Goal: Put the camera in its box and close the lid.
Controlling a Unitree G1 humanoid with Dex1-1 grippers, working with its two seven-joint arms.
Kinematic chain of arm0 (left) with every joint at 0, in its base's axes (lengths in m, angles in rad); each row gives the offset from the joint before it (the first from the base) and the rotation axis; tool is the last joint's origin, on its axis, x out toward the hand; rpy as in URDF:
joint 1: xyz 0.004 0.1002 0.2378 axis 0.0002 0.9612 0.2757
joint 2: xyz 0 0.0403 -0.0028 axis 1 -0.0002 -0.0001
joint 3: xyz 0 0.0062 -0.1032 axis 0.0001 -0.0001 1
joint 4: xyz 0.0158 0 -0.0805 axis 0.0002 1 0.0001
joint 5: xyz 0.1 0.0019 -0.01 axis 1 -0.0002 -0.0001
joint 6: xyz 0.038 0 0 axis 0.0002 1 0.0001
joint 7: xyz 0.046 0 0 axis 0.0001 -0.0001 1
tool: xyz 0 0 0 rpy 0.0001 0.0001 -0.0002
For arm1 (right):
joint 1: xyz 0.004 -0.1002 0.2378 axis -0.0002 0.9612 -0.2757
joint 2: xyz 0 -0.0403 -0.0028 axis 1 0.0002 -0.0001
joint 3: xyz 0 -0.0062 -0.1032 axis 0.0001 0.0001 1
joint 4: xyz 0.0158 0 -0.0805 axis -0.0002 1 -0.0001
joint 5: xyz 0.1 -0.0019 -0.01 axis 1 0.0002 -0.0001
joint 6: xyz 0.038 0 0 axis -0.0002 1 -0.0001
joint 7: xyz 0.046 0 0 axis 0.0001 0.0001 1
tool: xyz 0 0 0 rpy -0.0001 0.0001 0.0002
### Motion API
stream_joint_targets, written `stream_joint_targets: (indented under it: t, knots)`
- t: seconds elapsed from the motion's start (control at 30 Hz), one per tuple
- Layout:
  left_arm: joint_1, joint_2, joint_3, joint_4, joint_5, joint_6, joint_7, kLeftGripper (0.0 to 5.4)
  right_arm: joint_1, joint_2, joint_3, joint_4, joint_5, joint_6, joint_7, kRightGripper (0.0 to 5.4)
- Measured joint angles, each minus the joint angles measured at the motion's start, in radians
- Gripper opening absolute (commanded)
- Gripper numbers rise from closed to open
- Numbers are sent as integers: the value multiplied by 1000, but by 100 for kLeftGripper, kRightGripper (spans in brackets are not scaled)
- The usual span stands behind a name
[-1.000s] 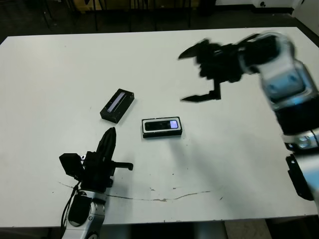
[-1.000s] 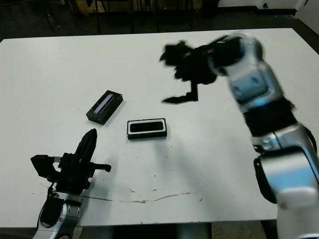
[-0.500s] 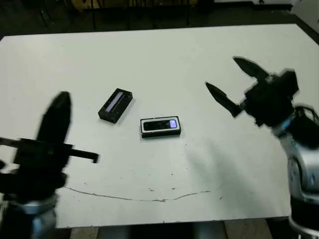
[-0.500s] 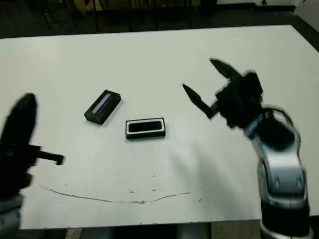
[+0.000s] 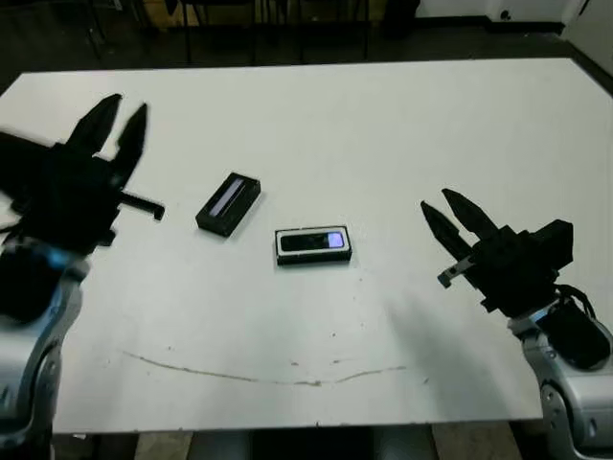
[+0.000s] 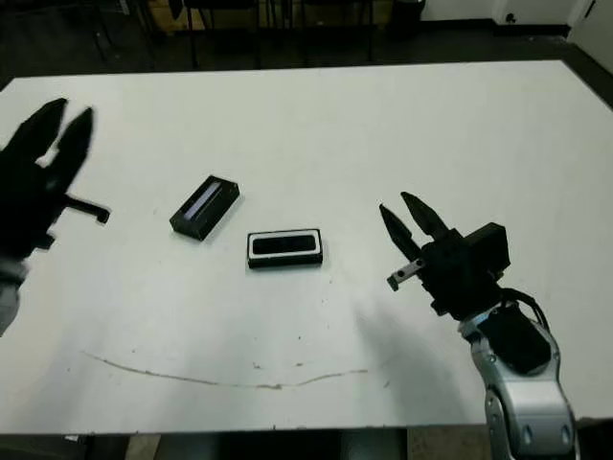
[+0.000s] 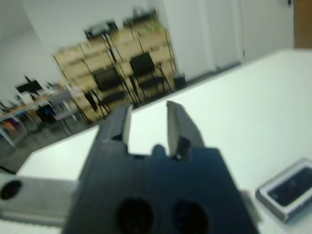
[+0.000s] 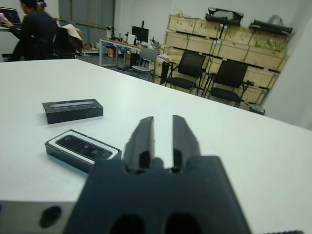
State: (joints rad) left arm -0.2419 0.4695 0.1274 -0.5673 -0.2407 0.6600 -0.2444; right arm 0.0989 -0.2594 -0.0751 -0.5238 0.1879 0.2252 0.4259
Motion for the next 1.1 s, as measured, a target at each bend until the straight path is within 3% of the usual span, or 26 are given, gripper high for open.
stream_joint_targets:
  t: [0.33,0.6,0.87,1.1]
  knots:
    - [-143,1,-77,212,-86,214,-108,398,9,-8,20,-6,-1,17,-37,0]
    - [-167,-11,-121,325,-95,235,-140,539,8,-10,25,-8,-2,34,-50,0]
    - [-186,-21,-162,421,-87,223,-189,539,9,-10,30,-8,-1,35,-56,0]
    - [-186,-13,-288,489,88,75,-176,539,15,-10,33,-3,2,35,-56,0]
